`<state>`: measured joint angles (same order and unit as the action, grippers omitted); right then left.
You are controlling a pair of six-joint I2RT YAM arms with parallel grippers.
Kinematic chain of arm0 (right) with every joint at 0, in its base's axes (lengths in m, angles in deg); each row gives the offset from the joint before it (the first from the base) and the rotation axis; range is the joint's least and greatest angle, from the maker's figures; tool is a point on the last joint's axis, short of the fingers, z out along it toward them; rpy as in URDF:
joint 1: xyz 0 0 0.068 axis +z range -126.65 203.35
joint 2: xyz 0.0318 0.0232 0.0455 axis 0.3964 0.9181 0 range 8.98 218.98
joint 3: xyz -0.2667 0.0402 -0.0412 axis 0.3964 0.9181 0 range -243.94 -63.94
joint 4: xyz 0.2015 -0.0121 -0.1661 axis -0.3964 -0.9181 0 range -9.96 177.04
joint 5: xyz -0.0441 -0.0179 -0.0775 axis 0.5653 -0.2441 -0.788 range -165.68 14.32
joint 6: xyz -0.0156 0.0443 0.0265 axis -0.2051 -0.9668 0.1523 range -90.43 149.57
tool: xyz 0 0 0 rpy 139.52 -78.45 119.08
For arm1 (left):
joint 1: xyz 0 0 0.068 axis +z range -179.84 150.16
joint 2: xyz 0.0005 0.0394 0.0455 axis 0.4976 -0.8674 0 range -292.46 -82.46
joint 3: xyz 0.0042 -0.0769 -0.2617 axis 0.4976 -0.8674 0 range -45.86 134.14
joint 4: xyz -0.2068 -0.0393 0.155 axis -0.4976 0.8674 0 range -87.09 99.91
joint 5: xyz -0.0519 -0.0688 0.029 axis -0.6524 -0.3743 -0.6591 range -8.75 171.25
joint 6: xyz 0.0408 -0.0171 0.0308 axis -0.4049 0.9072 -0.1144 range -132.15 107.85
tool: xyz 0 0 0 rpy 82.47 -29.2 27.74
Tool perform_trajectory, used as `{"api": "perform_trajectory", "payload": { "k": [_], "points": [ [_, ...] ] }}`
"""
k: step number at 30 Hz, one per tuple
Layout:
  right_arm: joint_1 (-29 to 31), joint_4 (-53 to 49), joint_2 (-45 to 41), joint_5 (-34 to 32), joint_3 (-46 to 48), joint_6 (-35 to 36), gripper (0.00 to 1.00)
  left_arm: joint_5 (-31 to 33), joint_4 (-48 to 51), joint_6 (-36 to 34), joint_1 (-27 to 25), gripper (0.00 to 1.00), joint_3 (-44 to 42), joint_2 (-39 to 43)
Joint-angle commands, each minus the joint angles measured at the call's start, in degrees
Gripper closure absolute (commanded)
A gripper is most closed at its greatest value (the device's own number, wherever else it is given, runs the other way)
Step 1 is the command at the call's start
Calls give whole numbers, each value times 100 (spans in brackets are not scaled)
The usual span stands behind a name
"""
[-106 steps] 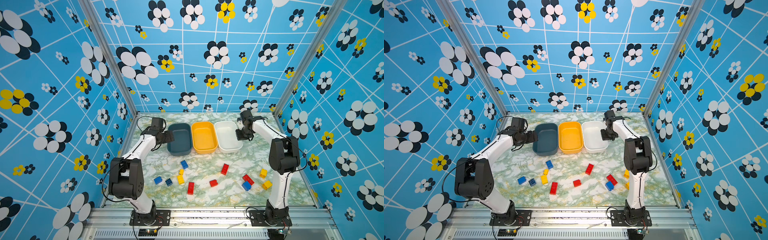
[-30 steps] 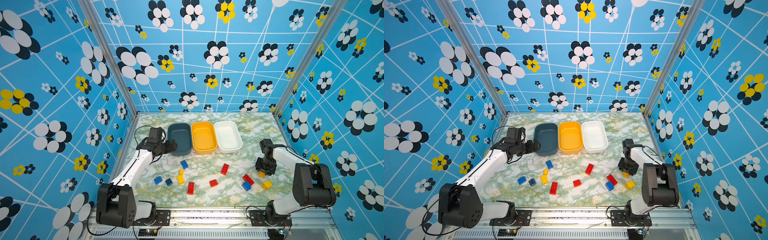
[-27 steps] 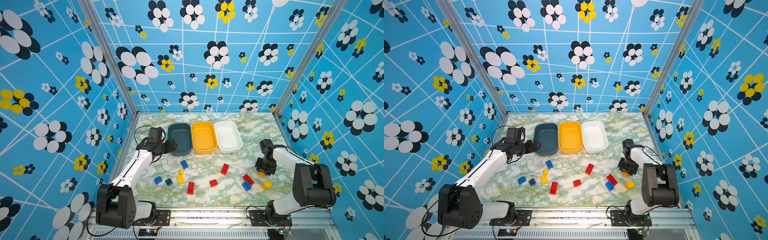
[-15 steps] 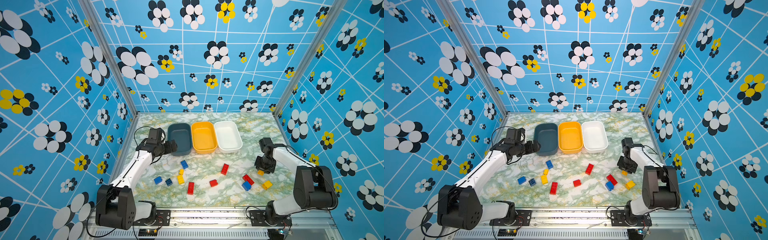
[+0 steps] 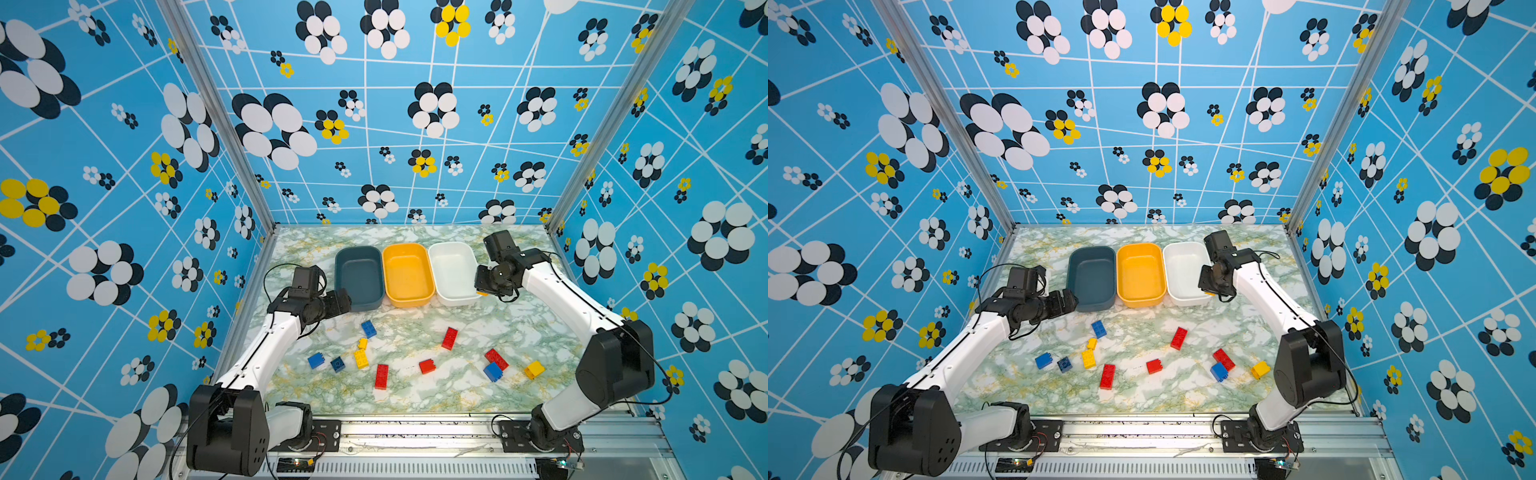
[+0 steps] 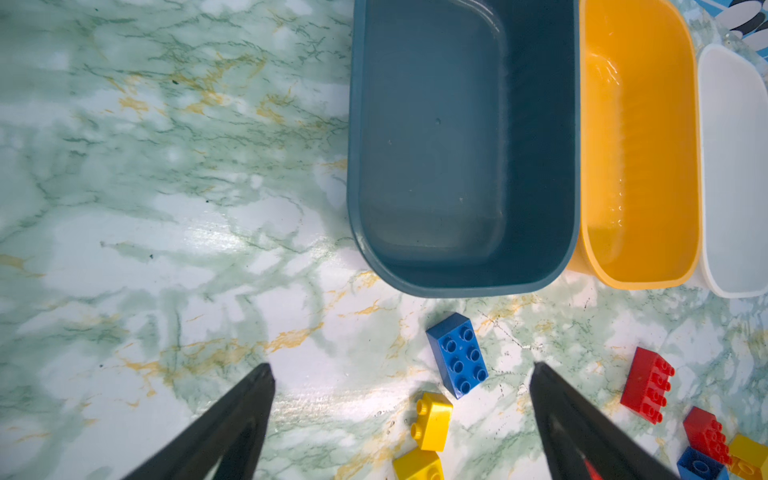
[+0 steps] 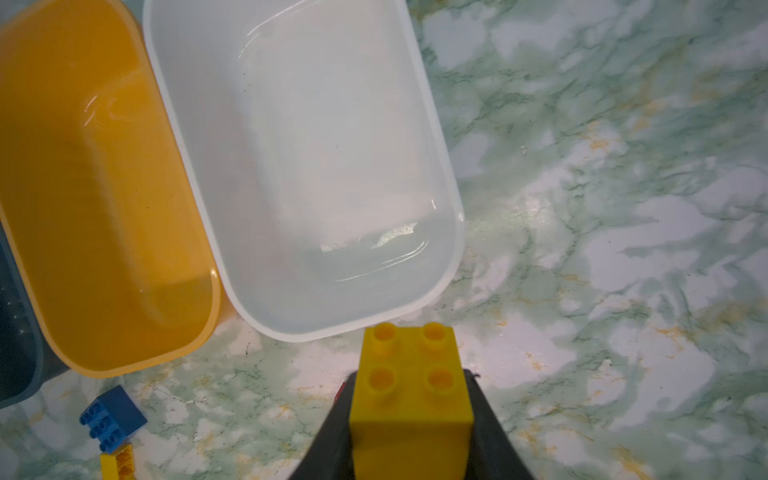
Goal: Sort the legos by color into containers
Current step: 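Drop the yellow brick into the white bin while left gripper lowers to blue bricks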
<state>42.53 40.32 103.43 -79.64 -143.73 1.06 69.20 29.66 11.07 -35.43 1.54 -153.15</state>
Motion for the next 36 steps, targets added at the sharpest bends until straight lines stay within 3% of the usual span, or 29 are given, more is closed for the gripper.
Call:
{"api": "perform_trajectory", "payload": {
  "k": [1,10,19,30,36],
  "points": [
    [211,-77,484,21,-389,101,84,10,169,115,51,3,-200,193],
    [394,-268,1830,63,-1598,227,83,299,593,358,53,4,-611,429],
    [387,-469,2462,-6,-2053,293,78,826,1172,609,57,5,-705,741],
    [387,-487,2488,7,-2120,266,46,960,1766,1162,70,6,-728,805],
    [396,-510,2304,10,-2071,283,43,1088,2076,1385,73,9,-729,944]
  ]
}}
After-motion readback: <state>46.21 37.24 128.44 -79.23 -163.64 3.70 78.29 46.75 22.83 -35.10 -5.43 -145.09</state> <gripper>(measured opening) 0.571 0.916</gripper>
